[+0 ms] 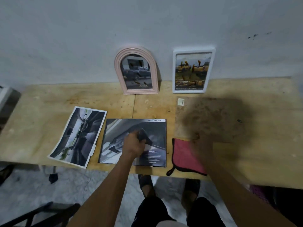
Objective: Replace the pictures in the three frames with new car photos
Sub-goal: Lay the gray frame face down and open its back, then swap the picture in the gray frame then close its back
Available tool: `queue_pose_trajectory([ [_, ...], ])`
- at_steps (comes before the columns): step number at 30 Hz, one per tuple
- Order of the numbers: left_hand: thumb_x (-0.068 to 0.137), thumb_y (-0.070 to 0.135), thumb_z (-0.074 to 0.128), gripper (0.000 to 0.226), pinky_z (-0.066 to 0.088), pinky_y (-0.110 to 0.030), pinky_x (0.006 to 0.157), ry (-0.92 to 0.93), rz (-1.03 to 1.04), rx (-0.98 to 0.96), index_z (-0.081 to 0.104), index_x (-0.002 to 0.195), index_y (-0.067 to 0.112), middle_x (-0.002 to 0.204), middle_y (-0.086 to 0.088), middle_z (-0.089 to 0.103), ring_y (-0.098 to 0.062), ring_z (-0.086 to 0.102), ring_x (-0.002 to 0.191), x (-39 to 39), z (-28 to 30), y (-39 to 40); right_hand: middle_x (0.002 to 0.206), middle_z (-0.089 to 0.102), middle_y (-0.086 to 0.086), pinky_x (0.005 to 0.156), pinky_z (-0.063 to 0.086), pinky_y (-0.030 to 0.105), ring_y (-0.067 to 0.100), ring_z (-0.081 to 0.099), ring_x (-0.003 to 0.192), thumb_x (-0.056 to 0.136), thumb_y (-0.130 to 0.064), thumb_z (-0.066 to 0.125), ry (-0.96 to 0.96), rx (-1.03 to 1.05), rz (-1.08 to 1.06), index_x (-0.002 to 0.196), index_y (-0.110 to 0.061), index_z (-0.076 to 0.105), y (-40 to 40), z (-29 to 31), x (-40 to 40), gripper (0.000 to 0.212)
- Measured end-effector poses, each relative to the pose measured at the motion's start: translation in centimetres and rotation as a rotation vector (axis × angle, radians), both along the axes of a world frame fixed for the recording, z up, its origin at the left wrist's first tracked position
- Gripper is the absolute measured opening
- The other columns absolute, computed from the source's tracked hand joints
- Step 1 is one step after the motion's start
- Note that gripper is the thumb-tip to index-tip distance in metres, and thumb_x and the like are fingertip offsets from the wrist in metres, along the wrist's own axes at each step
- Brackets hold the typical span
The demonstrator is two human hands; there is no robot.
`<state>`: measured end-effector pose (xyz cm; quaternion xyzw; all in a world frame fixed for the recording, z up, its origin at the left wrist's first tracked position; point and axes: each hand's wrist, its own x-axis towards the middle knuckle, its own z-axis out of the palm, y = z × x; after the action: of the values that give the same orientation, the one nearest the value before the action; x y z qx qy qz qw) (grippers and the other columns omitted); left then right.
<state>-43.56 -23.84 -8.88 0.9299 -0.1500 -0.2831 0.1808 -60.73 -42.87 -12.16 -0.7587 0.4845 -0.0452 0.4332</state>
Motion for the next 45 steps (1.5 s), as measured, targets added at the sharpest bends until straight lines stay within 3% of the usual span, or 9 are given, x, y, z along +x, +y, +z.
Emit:
queue_pose_trajectory([
  [2,0.089,0.019,0.069,0.024,0.052,-0.034,0.088,-0.031,0.076,0.030,0.067,0.113,0.017,0.110,-0.006,0.071,-0.028,0.066,0.106,1.4,-0.4,4.5,0.073,0.049,-0.003,0.063,0.037,0.033,0.021,0.049,0.070,0.089,-0.001,0.051,-0.039,0.045,0.018,0.079,-0.020,0.049,3.9,0.1,1.8,0.022],
  [6,0.078,0.022,0.077,0.037,0.054,-0.035,0.086,-0.054,0.180,0.033,0.070,0.114,0.011,0.110,-0.011,0.074,-0.033,0.068,0.104,4.4,-1.4,11.7,0.074,0.056,0.005,0.060,0.034,0.028,0.020,0.052,0.068,0.087,-0.003,0.053,0.031,0.100,0.043,0.082,-0.011,0.056,10.3,0.4,4.5,0.011],
  [9,0.077,0.019,0.076,0.036,0.054,-0.036,0.087,-0.053,0.154,0.019,0.069,0.111,0.012,0.113,-0.011,0.071,-0.033,0.066,0.104,5.9,-2.5,14.2,0.108,0.062,0.013,0.081,0.047,0.033,0.030,0.060,0.099,0.087,-0.005,0.057,0.082,0.047,0.047,0.118,-0.009,0.062,13.4,-0.4,5.6,0.032],
  [13,0.077,0.020,0.075,0.038,0.055,-0.040,0.089,-0.131,0.051,0.022,0.067,0.113,0.013,0.120,-0.009,0.066,-0.032,0.059,0.108,6.8,-3.9,14.9,0.140,0.043,0.020,0.107,0.034,0.041,0.037,0.039,0.127,0.091,-0.010,0.055,0.233,-0.054,0.034,0.138,-0.003,0.049,15.2,-0.9,6.4,0.047],
  [20,0.083,0.027,0.071,0.042,0.051,-0.045,0.093,-0.136,-0.016,0.111,0.061,0.122,0.014,0.126,-0.007,0.058,-0.030,0.054,0.114,6.9,-4.3,14.4,0.148,0.027,0.015,0.103,0.040,0.045,0.035,0.032,0.130,0.087,-0.018,0.057,0.440,-0.151,0.113,0.146,-0.011,0.036,16.9,-1.9,7.3,0.063],
  [25,0.081,0.026,0.078,0.039,0.052,-0.046,0.096,-0.069,0.145,0.022,0.063,0.116,0.016,0.120,-0.009,0.061,-0.031,0.057,0.112,7.2,-4.7,13.6,0.154,0.020,0.011,0.100,0.044,0.047,0.035,0.029,0.134,0.088,-0.026,0.062,0.477,-0.164,0.126,0.150,-0.015,0.029,17.2,-2.3,7.4,0.071],
  [33,0.080,0.027,0.079,0.030,0.059,-0.048,0.083,0.012,0.417,-0.080,0.067,0.104,0.012,0.101,-0.010,0.070,-0.033,0.067,0.094,9.9,-4.5,13.3,0.152,0.024,0.010,0.100,0.045,0.047,0.035,0.031,0.133,0.087,-0.023,0.064,0.450,-0.127,0.114,0.149,-0.016,0.029,16.9,-2.5,7.3,0.071],
  [37,0.082,0.024,0.080,0.019,0.056,-0.036,0.076,0.088,0.537,-0.142,0.069,0.090,0.010,0.093,-0.012,0.073,-0.030,0.068,0.084,10.7,-4.1,13.3,0.152,0.024,0.010,0.099,0.045,0.047,0.035,0.031,0.133,0.087,-0.023,0.063,0.446,-0.127,0.113,0.148,-0.016,0.030,16.9,-2.3,7.3,0.070],
  [45,0.091,0.021,0.069,0.018,0.052,-0.040,0.078,-0.101,0.450,-0.039,0.077,0.105,0.014,0.100,-0.016,0.074,-0.037,0.069,0.094,9.8,-2.9,13.2,0.149,0.029,0.009,0.095,0.048,0.048,0.032,0.035,0.128,0.084,-0.015,0.060,0.381,-0.079,0.069,0.142,-0.019,0.038,16.8,-1.8,7.4,0.062],
])
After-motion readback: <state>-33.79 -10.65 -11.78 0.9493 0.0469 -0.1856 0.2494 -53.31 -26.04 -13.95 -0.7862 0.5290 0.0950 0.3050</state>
